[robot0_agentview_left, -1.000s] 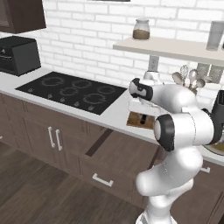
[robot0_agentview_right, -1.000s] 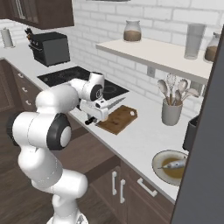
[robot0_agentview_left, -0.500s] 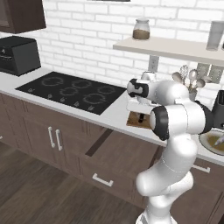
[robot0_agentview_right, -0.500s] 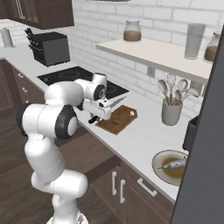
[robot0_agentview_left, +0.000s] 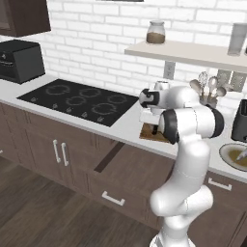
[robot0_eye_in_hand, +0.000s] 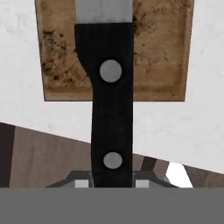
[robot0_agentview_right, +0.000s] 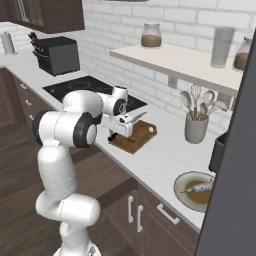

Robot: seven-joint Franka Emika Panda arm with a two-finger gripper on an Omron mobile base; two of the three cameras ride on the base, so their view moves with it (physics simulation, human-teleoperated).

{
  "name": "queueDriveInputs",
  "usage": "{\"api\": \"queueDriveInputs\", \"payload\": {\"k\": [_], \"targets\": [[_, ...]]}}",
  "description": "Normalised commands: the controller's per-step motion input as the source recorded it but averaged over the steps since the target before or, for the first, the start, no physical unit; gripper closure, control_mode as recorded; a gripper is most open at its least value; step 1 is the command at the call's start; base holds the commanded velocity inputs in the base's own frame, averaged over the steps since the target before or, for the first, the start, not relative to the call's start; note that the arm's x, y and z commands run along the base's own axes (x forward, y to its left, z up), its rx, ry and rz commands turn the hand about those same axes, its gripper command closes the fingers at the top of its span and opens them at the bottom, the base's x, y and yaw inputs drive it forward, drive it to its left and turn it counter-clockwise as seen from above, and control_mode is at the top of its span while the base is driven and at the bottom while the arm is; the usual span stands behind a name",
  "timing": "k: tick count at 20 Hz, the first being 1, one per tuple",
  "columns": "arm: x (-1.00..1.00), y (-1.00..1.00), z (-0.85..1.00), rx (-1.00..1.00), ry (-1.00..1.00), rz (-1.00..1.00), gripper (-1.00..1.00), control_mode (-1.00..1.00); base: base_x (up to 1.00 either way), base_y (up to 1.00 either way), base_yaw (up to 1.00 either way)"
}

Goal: Pick up the knife from the drawer and place it on the cutting board. Then place the meat from the plate to the cutting board.

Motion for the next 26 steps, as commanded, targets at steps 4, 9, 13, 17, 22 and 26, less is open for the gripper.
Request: {"api": "queueDriveInputs", "payload": {"k": [4,9,13,17,22,26], "targets": [[0.59,-0.14,-0.30,0.00,0.03,0.00,1.00,-1.00,0.00,0.00,0.00],[0.51,-0.03,-0.29,0.00,0.02,0.00,1.00,-1.00,0.00,0.00,0.00],[0.38,-0.01,-0.26,0.00,0.00,0.02,1.00,-1.00,0.00,0.00,0.00],[0.35,-0.01,-0.25,0.00,0.00,0.02,1.00,-1.00,0.00,0.00,0.00],[0.18,0.00,-0.25,0.03,0.00,0.01,1.00,-1.00,0.00,0.00,0.00],[-0.52,0.00,-0.02,0.01,-0.03,0.03,-1.00,-1.00,0.00,0.00,0.00]]}}
